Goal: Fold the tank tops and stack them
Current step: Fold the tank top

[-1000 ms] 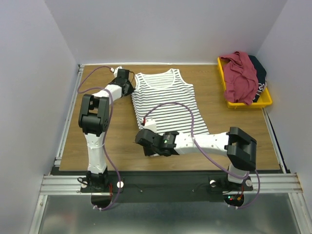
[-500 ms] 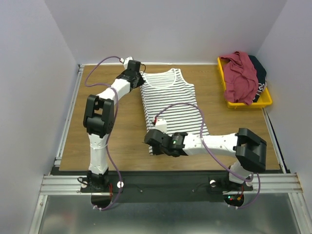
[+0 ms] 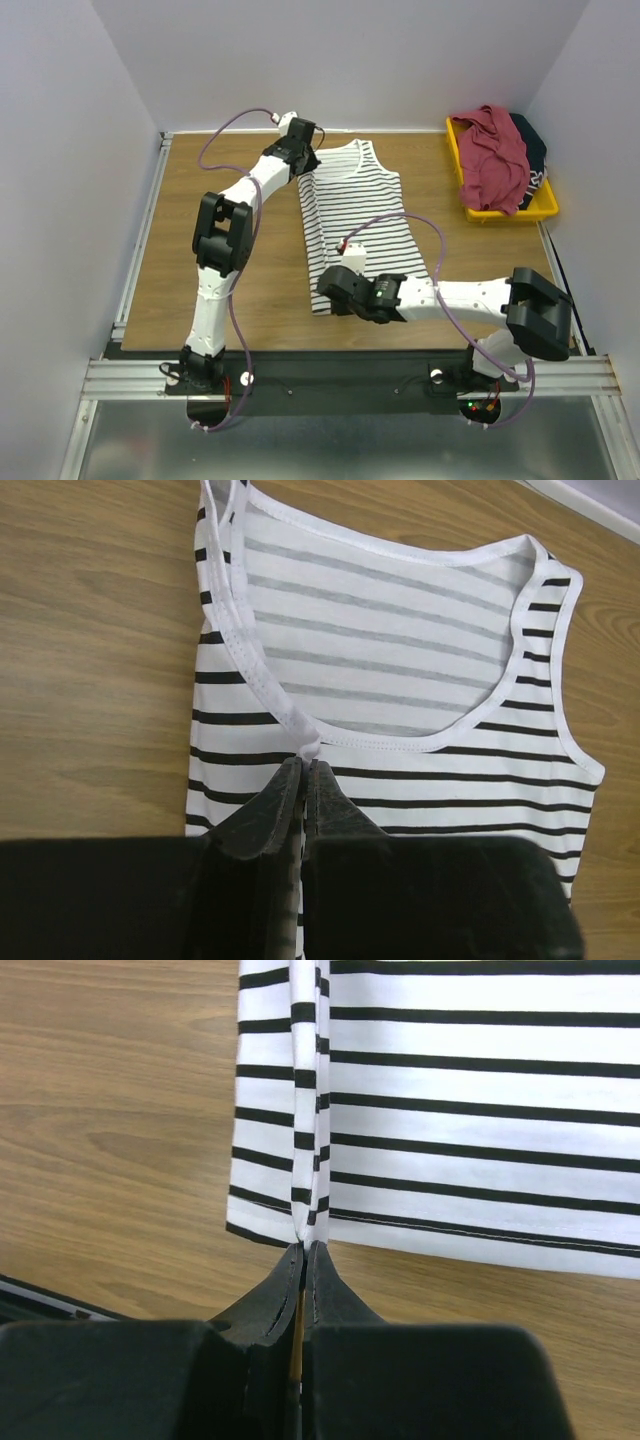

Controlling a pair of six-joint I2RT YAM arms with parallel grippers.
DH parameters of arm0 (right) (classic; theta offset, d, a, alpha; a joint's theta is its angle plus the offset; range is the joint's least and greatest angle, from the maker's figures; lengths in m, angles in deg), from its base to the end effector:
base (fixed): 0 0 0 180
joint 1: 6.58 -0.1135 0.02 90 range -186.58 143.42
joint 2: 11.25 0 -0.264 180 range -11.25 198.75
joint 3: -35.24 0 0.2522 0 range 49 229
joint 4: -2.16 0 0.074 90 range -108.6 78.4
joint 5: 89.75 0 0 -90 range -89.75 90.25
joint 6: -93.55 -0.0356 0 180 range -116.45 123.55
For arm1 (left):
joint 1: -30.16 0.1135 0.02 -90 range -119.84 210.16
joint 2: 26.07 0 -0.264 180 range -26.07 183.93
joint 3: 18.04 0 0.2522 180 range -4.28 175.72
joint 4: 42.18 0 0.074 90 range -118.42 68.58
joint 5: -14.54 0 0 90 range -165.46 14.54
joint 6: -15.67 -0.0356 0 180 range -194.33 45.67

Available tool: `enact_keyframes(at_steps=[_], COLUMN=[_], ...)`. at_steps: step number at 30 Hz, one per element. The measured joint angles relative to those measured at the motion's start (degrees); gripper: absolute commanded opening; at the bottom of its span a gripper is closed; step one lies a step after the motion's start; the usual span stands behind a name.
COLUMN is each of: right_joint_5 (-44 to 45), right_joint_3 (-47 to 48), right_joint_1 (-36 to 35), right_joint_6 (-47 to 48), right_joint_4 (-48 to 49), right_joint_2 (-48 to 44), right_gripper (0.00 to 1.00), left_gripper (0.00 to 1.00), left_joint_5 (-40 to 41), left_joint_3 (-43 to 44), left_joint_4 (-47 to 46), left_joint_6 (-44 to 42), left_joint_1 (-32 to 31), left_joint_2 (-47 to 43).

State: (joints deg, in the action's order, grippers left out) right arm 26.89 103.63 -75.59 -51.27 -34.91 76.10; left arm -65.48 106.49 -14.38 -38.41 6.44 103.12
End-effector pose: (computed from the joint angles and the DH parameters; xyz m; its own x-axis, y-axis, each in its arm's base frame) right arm 0.1243 0.2795 0.2075 -0.7799 0.0068 -0.6259 -0.1863 0.9521 0.2425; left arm 0.4879 -0.2076 0.2391 -0.5518 -0.3886 -0.7379 -0.0758 0.9045 -0.4197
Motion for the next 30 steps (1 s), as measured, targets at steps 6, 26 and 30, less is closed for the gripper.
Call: enact_keyframes(at_steps=[6, 26, 30], right_joint_5=[0.0, -0.6, -0.5], right_joint_3=[-4.6, -11.6, -11.6], right_joint_1=[1.3, 2.0, 2.0], right_joint_6=[-1.6, -5.0, -5.2], right_joint_4=[1.7, 4.3, 4.3], right_joint_2=[-1.8, -6.4, -9.6], right_gripper=[0.00, 0.46, 0.52], left_gripper=[0.00, 0.52, 0.57], left_joint_5=[0.7, -0.3, -1.9], left_joint_3=[3.1, 6.0, 6.0], left_joint_4=[0.9, -0.9, -3.8], left_joint_6=[0.5, 1.0, 0.4], left_joint_1=[-1.6, -4.0, -4.1], left_joint_2=[4.0, 8.3, 8.1])
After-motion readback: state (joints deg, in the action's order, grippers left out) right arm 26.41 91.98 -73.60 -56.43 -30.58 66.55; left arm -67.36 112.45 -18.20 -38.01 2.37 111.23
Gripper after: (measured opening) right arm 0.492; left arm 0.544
